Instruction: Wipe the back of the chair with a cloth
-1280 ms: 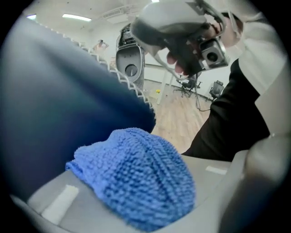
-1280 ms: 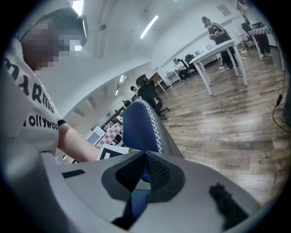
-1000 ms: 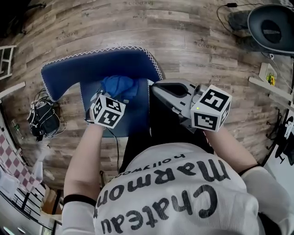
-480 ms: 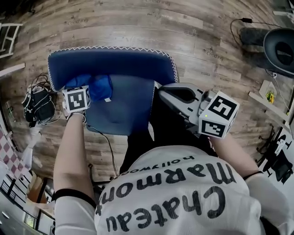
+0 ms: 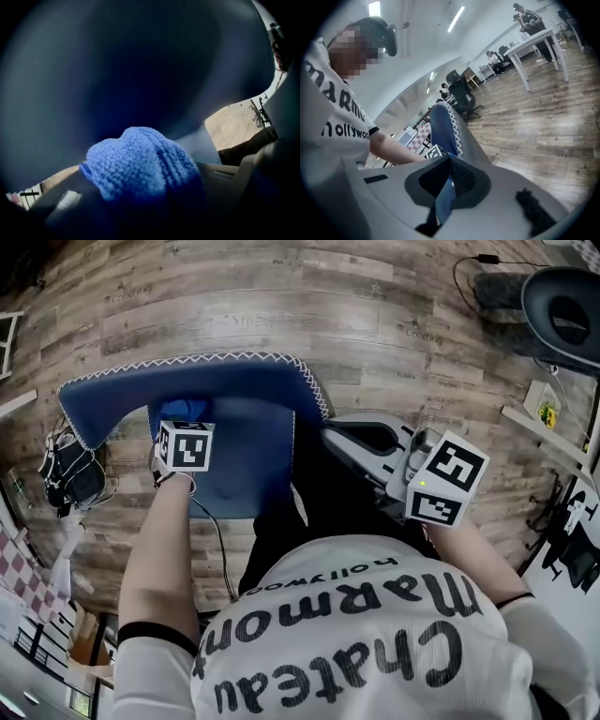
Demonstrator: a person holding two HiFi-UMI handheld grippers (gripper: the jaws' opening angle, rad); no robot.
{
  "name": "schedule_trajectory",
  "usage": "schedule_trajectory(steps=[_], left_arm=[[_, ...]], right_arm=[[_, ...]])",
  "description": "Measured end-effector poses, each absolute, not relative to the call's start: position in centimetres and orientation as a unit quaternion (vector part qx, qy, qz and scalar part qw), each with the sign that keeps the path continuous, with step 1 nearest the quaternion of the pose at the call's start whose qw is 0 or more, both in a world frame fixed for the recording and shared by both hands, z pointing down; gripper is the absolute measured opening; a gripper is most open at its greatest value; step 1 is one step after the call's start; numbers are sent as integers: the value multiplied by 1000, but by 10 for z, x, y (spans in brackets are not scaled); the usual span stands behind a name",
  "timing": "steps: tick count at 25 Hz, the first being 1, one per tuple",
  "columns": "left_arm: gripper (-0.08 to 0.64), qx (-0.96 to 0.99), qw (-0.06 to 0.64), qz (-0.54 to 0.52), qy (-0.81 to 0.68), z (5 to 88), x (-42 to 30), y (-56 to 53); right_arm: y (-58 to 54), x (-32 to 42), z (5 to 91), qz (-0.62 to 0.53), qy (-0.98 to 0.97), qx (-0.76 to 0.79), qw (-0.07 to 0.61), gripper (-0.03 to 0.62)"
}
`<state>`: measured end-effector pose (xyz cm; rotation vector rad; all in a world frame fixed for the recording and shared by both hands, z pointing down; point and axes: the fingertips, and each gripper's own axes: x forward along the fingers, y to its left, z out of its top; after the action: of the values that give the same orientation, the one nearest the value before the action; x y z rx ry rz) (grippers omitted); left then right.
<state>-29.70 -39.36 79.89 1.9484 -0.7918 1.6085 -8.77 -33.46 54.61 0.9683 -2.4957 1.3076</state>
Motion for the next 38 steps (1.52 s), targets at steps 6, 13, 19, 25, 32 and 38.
schedule_trajectory(steps=[6,13,19,25,32,38], left_arm=[[37,736,246,586,-232,801,-223,-368],[37,794,212,553,-140,771,-121,-317],[37,824,222,494,-168,726,-99,-317],[37,855,200,407,-253,667,-121,-351],[37,873,197,239,-377,533,-184,-380],[35,909,183,104,-361,411,-251,-320]], right_arm=[[-335,-58,550,444,-822,350,66,12],[-326,-31,546,441,-824,352,54,12],[-335,-39,543,437,-838,323,52,12],[-340,-68,514,403,-859,312,49,12],[-317,-102,462,306,-892,325,78,12],[-324,-165,404,217,-901,352,129,12]])
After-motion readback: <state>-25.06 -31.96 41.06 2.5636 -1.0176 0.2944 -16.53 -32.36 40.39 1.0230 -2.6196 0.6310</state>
